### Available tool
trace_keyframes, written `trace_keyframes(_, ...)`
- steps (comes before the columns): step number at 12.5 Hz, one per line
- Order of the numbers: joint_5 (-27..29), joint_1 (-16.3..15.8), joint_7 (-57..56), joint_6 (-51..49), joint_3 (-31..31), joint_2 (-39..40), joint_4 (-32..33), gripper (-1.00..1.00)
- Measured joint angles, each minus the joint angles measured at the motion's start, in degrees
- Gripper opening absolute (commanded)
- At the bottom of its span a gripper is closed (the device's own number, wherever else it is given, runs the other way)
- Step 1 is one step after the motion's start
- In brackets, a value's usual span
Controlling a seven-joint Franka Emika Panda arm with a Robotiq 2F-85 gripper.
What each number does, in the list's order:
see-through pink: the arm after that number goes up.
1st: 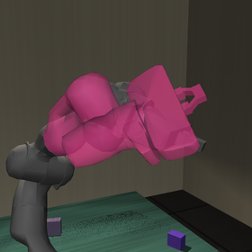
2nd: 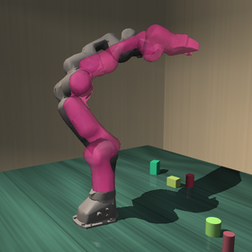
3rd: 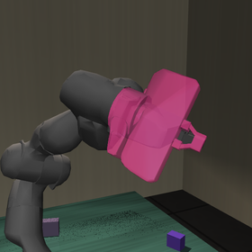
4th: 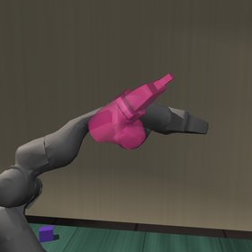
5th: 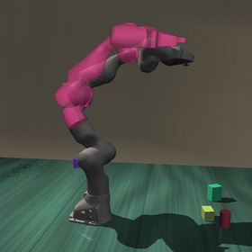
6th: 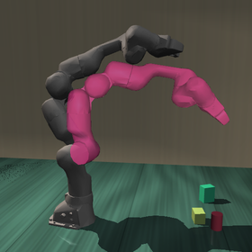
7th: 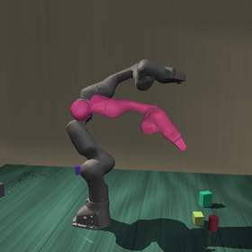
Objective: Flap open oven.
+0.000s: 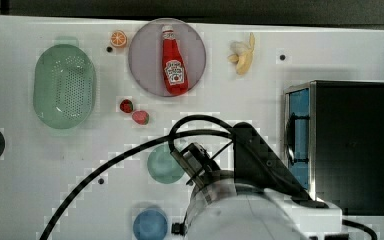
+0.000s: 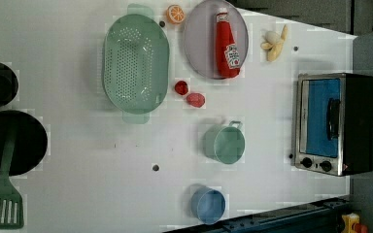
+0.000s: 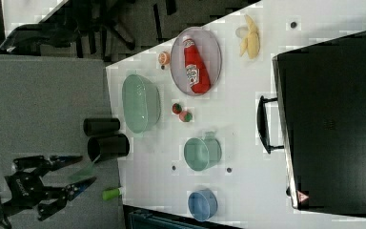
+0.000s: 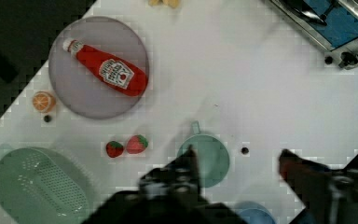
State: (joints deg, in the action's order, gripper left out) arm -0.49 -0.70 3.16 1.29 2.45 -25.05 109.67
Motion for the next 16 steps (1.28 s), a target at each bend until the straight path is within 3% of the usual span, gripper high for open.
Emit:
trace_keyframes(2, 0.07, 0.05, 0.0, -0.06, 0.08, 2.32, 0.28, -0.55)
trace_keyframes(3, 0.15, 0.11, -0.01, -0.05, 0.35, 3.73, 0.56, -0.65)
trace_keyframes(7, 0.07, 0.1, -3.92, -0.2, 1.9, 5.12, 6.15, -0.65)
trace_keyframes(12, -4.99, 0.1, -23.31, 4.72, 3.51, 4.85, 10.07, -0.65)
trace_keyframes(16, -5.86, 1.3, -36.84, 13.71, 8.93, 4.34, 14.77, -0.65)
